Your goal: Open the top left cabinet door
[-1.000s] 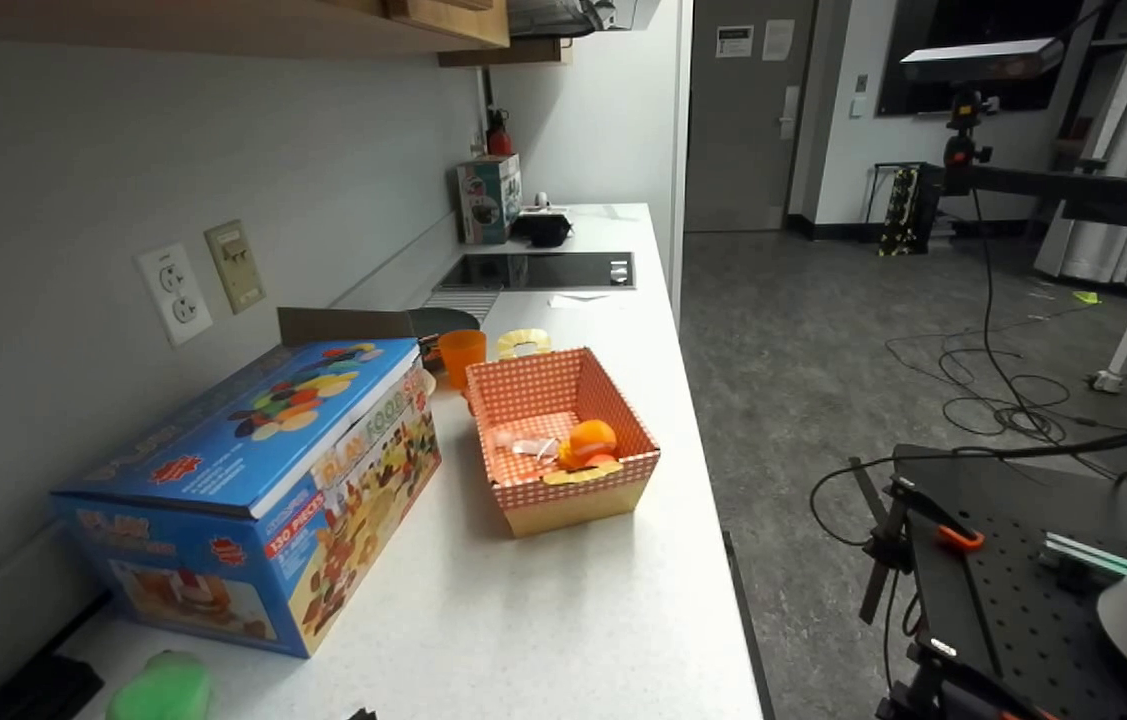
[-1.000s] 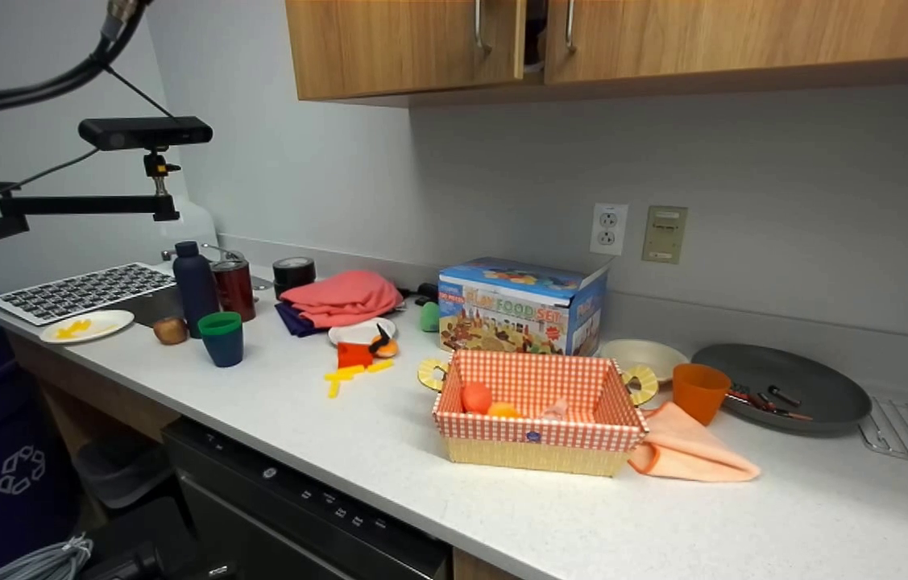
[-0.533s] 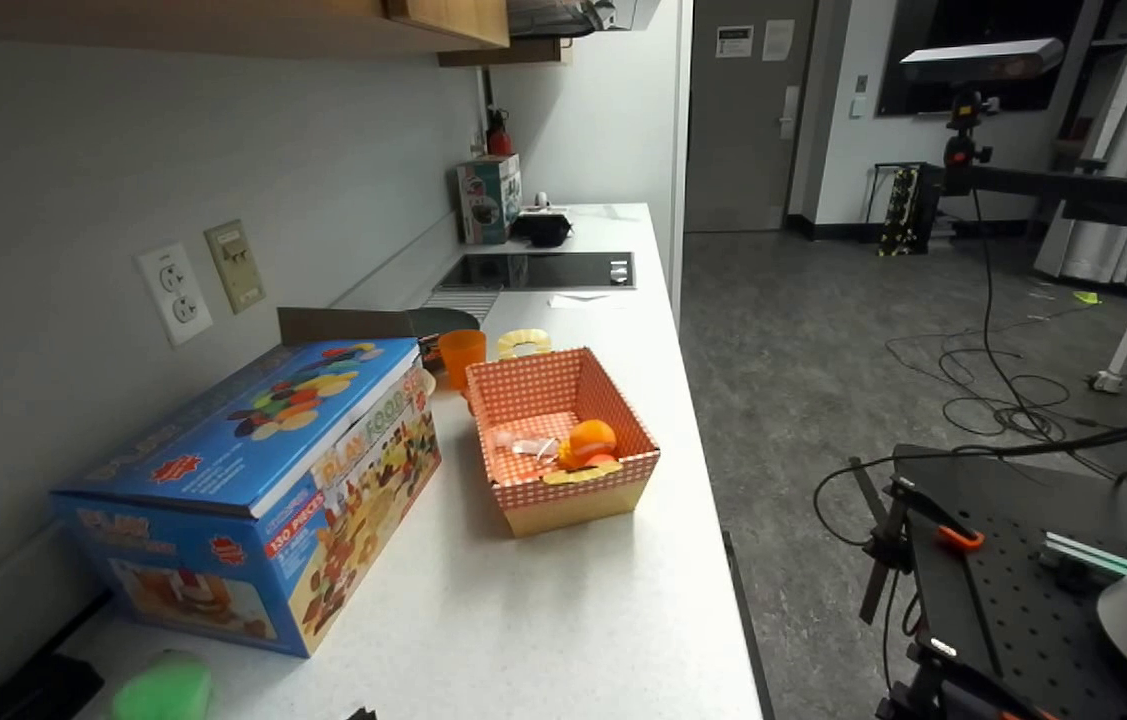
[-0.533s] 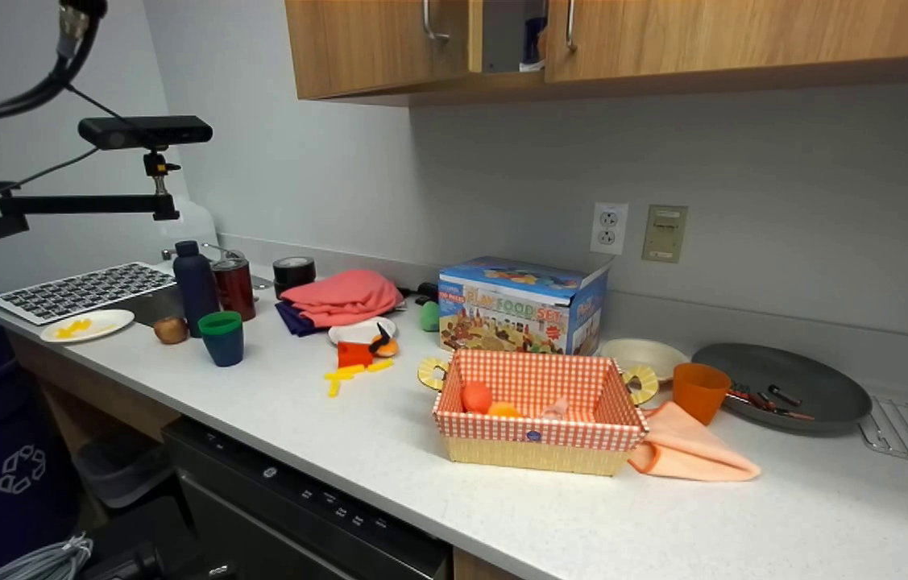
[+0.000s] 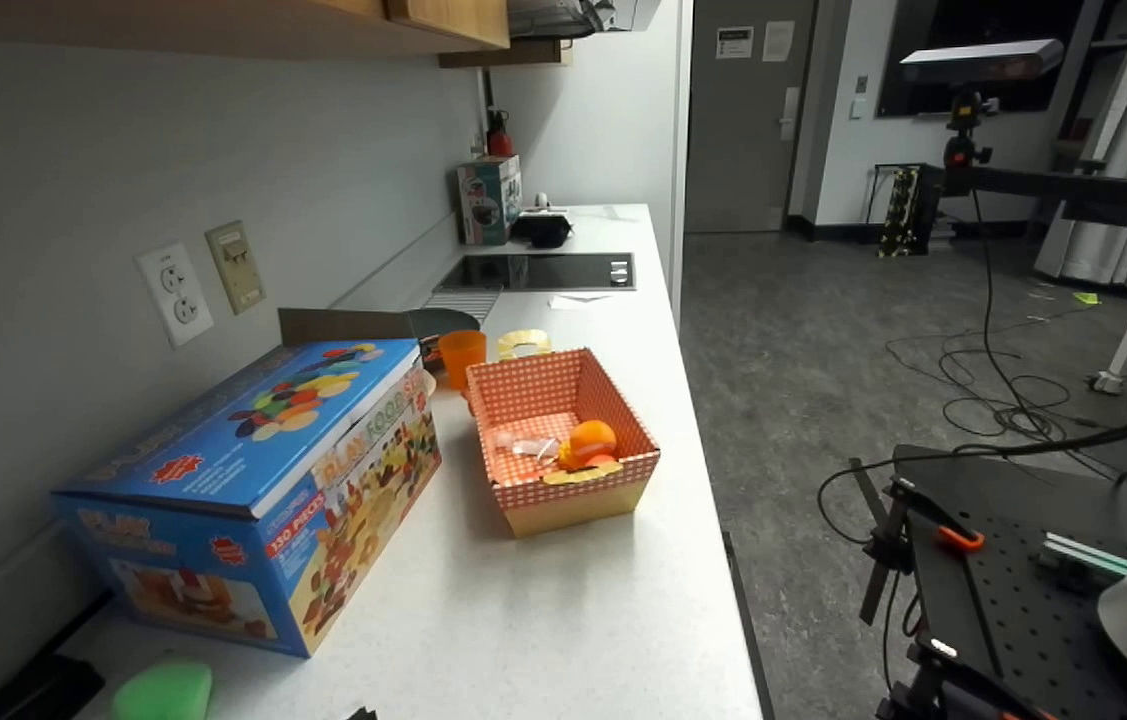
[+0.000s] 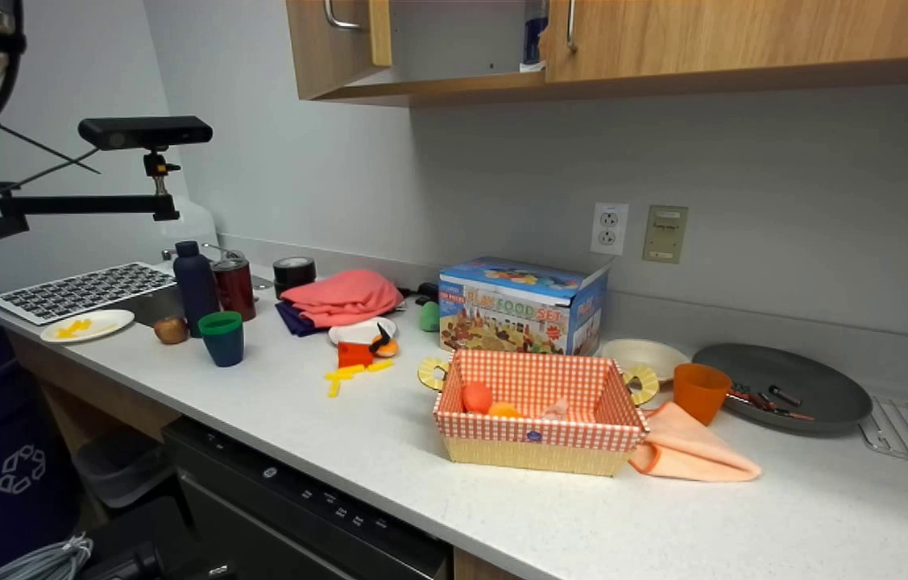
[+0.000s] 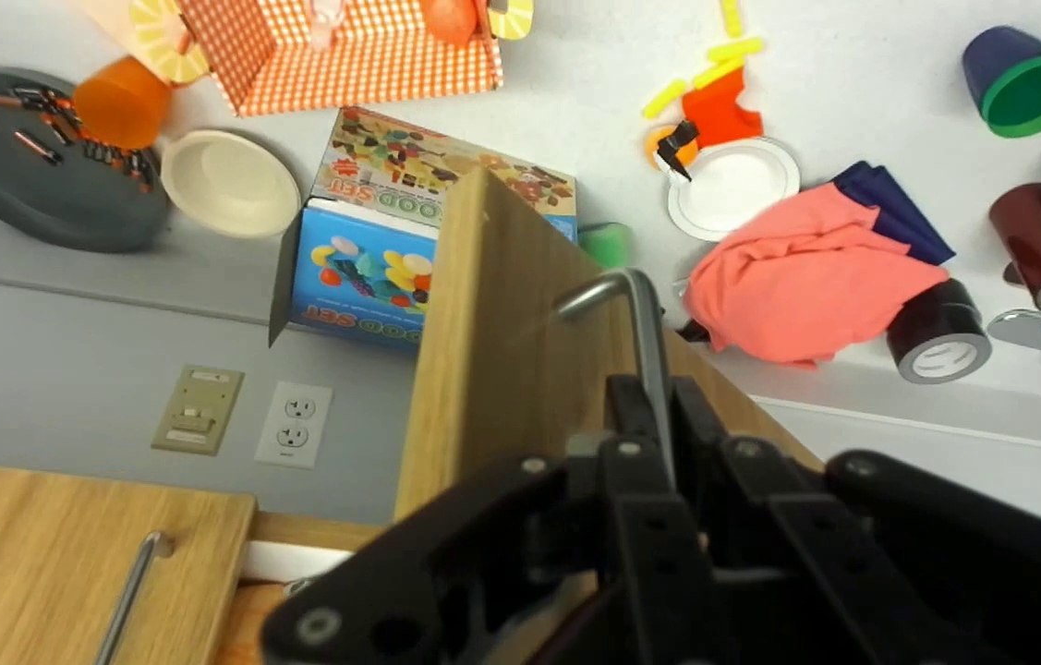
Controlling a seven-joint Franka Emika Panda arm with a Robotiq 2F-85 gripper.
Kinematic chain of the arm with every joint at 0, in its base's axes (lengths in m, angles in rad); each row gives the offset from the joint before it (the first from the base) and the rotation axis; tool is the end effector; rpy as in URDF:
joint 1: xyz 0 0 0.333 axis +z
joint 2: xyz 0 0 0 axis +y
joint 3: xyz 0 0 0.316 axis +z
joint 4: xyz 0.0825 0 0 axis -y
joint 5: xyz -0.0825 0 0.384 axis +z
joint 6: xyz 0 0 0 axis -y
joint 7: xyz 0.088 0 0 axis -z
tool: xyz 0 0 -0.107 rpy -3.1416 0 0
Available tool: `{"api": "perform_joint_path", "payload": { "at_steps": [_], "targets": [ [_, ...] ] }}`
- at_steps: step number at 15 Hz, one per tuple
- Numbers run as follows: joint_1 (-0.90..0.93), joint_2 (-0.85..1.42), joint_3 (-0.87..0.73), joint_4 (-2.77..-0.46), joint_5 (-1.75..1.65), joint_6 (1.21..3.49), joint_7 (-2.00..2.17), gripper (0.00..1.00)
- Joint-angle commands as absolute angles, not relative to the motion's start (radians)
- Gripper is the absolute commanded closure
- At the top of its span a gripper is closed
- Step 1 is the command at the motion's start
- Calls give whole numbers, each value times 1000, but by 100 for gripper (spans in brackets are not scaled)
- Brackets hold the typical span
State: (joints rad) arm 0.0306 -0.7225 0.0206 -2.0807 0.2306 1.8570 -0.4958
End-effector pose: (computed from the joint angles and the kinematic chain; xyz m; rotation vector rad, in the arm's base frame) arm 0.3375 0.0389 0.7361 -2.8272 -0.7772 -0.8009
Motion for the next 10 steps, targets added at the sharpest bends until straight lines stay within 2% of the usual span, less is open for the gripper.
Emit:
{"api": "perform_joint_path", "payload": {
  "at_steps": [1, 10],
  "targets": [
    [122, -868, 47, -2229, 198, 1742, -398, 97],
    [215, -1088, 110, -2390, 258, 1850, -162, 97]
  ]
}}
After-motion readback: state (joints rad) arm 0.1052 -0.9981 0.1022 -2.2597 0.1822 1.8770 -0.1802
